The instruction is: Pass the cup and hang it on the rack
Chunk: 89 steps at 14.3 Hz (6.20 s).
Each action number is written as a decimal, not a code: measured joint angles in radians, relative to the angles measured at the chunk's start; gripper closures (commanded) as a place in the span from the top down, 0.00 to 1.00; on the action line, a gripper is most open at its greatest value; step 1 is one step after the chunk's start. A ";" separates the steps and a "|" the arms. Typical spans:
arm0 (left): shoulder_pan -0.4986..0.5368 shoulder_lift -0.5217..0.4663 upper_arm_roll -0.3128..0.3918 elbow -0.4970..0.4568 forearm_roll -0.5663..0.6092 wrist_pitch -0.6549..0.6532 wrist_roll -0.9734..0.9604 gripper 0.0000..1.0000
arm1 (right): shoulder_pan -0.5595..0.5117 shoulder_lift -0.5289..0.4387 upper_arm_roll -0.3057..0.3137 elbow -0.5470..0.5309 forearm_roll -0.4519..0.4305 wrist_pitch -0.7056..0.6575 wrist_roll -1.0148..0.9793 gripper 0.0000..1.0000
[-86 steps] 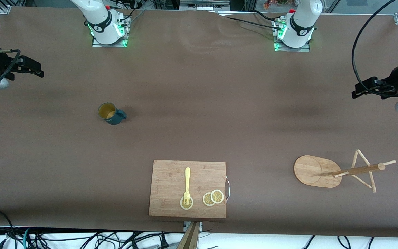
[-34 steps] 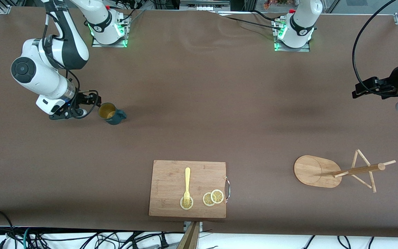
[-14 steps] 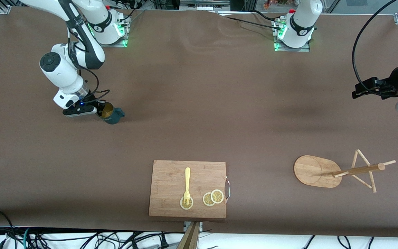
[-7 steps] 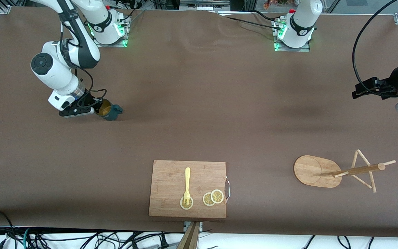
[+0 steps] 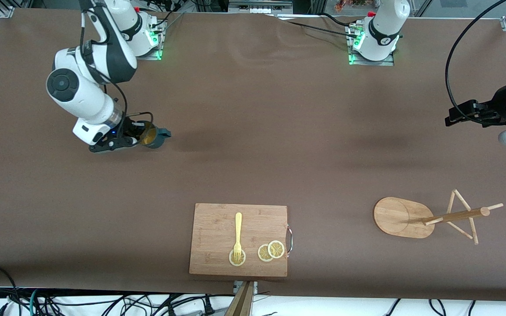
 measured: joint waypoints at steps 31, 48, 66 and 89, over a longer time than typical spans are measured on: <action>0.009 0.076 0.011 -0.103 0.000 0.011 0.453 1.00 | 0.646 0.706 -0.052 0.790 -0.226 0.067 0.666 1.00; -0.052 0.059 -0.122 -0.411 -0.258 0.332 0.917 1.00 | 0.431 0.225 -0.236 0.824 -0.044 -0.710 0.208 1.00; -0.124 0.225 -0.168 -0.894 -1.492 0.854 2.264 1.00 | 0.307 0.063 -0.848 0.655 0.012 -0.928 -0.671 1.00; -0.242 0.418 -0.261 -0.824 -2.076 0.861 2.777 1.00 | -0.256 -0.182 -0.202 0.463 -0.029 -0.682 -0.309 1.00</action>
